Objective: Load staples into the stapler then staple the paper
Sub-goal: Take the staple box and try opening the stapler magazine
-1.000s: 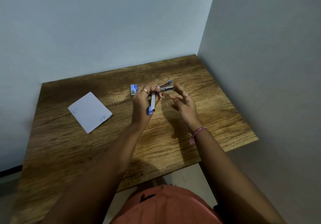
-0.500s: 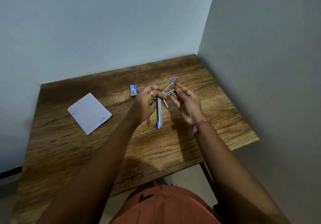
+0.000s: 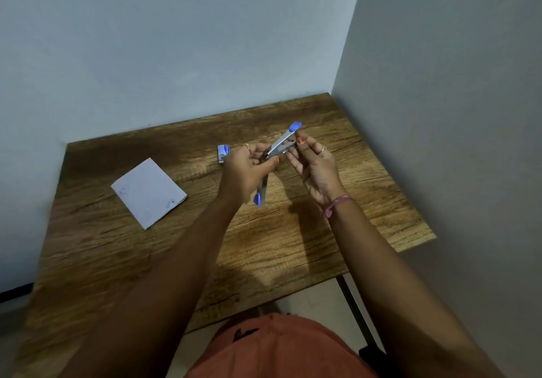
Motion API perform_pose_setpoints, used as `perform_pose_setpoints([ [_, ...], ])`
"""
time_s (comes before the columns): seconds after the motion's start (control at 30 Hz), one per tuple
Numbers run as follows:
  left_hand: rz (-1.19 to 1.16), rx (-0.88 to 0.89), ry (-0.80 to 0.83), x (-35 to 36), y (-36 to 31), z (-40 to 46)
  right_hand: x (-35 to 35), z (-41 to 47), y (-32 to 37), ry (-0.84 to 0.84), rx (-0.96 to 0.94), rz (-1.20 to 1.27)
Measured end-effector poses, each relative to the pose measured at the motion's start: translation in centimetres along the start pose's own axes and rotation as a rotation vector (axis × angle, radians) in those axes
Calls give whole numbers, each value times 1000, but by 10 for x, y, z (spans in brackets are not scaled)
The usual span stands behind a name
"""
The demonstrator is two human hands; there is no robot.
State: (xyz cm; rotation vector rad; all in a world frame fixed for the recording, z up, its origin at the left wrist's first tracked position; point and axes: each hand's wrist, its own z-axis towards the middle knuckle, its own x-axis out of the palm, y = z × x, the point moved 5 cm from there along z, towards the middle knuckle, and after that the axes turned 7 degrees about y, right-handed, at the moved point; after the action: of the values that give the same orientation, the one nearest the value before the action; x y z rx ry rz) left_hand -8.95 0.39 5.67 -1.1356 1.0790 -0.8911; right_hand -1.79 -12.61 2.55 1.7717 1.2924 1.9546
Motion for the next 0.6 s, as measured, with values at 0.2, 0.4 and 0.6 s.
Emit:
perform_pose_setpoints([
  [0.2,77,50,-113,-8,-7,0,-21,2,22,-183,-96,-251],
  [0.4,45,81,-144,-3,-11,-2,-4,-8,18,90,-216,-1035],
  [0.6,42,110,-154,3,-9,-5,-4,-13,38,-43,-354,-1117],
])
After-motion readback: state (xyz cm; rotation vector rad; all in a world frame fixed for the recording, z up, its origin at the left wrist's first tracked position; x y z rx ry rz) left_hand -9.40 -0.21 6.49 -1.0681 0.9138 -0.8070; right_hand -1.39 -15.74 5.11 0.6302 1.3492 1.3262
